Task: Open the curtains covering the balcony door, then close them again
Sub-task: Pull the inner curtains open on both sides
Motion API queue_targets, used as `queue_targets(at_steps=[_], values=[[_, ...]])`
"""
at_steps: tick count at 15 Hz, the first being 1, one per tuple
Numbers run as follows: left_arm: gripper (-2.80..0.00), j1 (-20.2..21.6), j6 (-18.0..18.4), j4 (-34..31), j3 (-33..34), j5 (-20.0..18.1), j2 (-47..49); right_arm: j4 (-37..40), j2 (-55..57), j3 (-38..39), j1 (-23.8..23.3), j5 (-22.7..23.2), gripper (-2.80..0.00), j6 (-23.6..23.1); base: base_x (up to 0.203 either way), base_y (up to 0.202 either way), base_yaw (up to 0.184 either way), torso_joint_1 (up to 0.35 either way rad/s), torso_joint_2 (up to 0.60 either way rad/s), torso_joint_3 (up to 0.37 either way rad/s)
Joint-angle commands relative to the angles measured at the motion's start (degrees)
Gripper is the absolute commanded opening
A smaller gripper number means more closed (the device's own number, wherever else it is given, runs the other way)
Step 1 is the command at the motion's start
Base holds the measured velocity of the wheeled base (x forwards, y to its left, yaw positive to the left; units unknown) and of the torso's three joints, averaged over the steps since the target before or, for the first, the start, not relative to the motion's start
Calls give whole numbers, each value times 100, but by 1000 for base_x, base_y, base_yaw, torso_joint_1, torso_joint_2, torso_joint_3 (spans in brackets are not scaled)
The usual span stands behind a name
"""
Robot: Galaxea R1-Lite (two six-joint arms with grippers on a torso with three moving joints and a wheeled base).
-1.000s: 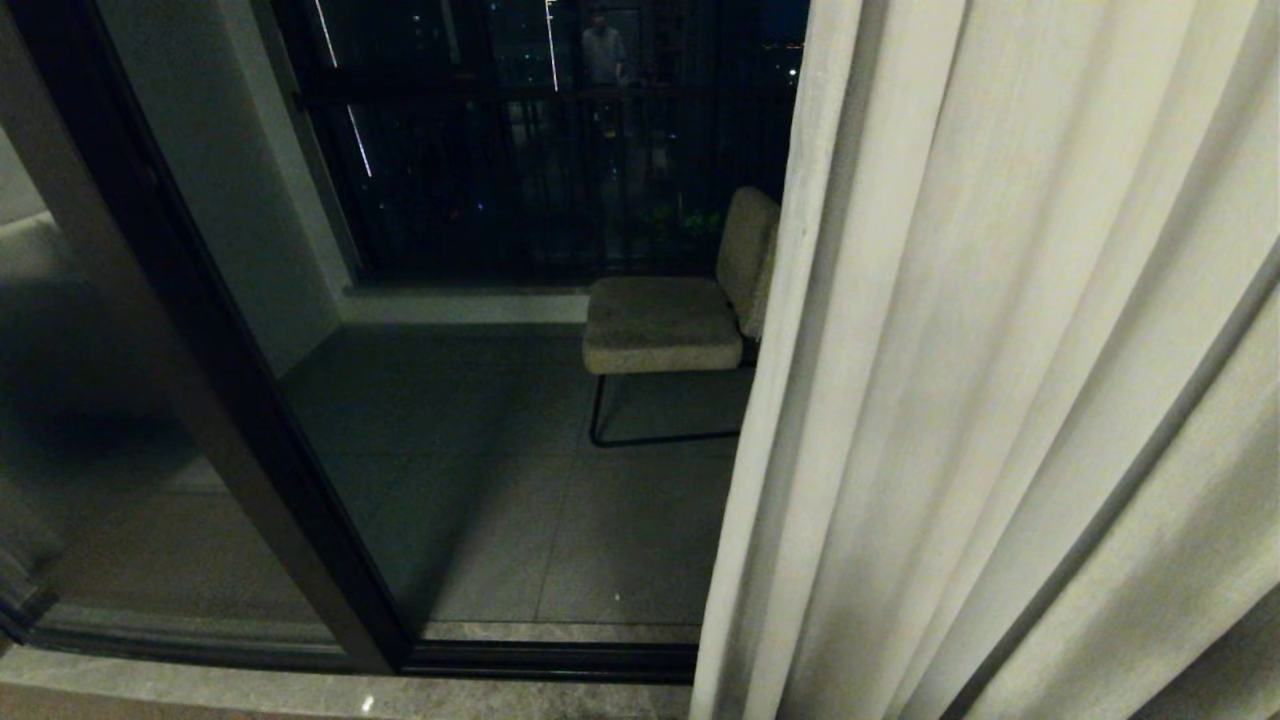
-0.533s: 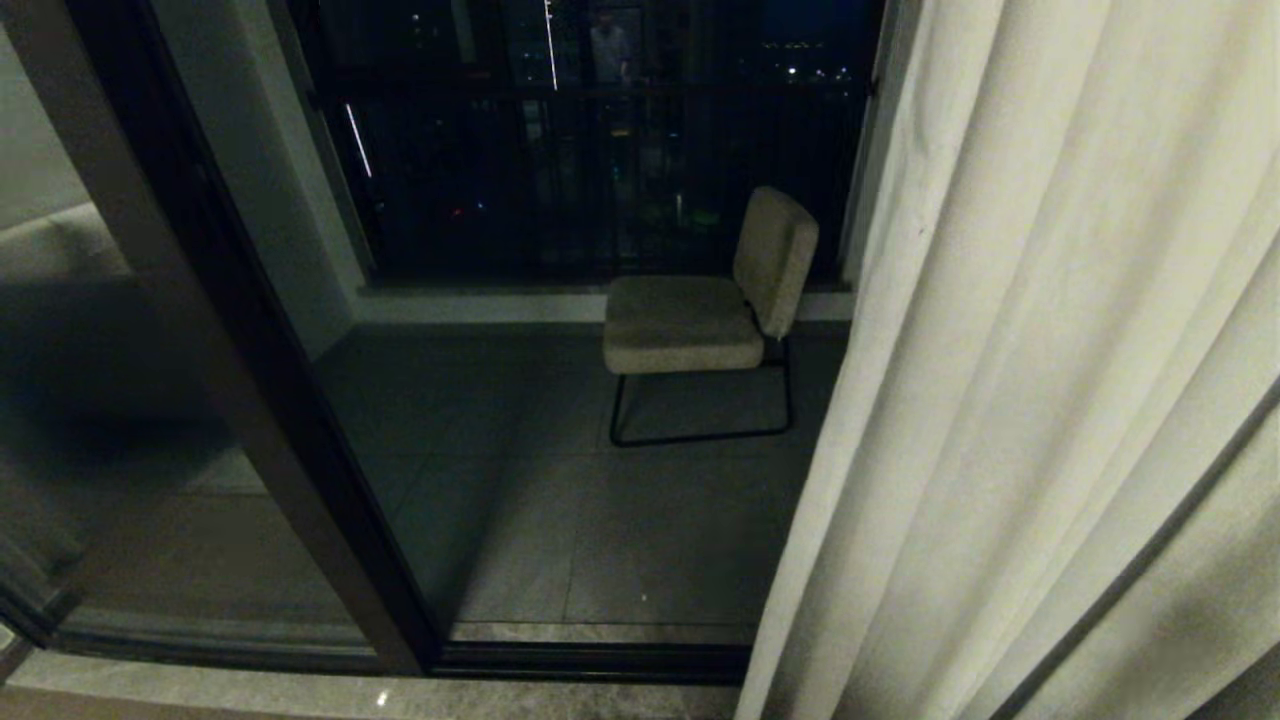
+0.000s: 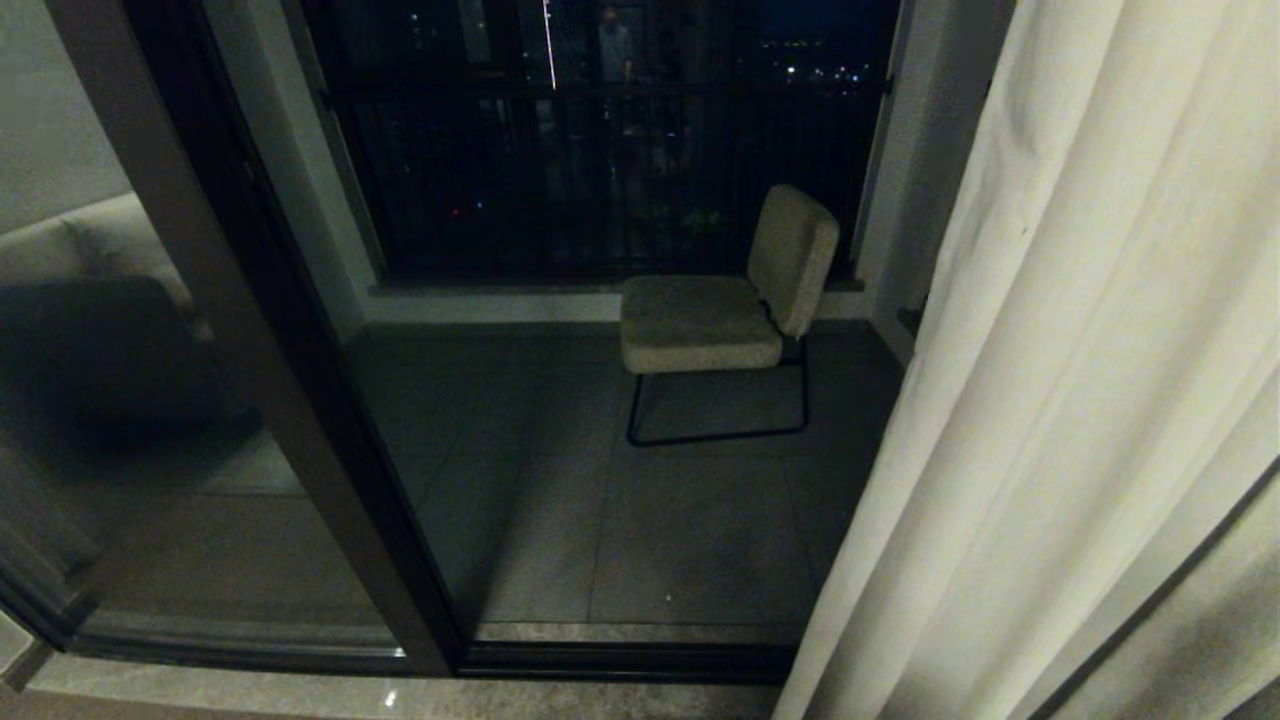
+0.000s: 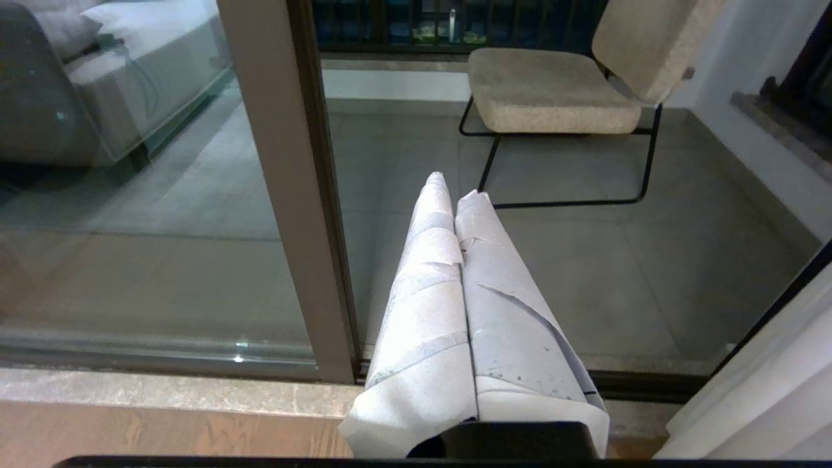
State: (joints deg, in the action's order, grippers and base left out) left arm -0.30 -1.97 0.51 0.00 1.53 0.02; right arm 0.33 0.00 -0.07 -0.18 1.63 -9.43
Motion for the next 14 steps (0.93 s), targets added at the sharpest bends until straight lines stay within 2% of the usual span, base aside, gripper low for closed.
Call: queue_targets(at_steps=[1, 7, 8, 12, 14], values=[[-280, -5, -5, 2, 0, 5, -2, -15, 0, -1, -8, 66, -280, -15, 0, 0, 0, 0, 0, 0], [-280, -5, -5, 2, 0, 5, -2, 0, 0, -72, -8, 115, -280, -52, 0, 0, 0, 0, 0, 0], [-280, -5, -5, 1, 0, 5, -2, 38, 0, -211, -8, 203, 0, -50, 0, 0, 0, 0, 0, 0], [-280, -5, -5, 2, 0, 5, -2, 498, 108, -1044, 17, 695, 0, -48, 0, 0, 0, 0, 0, 0], [-280, -5, -5, 2, 0, 5, -2, 463, 627, -1387, 21, 978, 0, -48, 0, 0, 0, 0, 0, 0]])
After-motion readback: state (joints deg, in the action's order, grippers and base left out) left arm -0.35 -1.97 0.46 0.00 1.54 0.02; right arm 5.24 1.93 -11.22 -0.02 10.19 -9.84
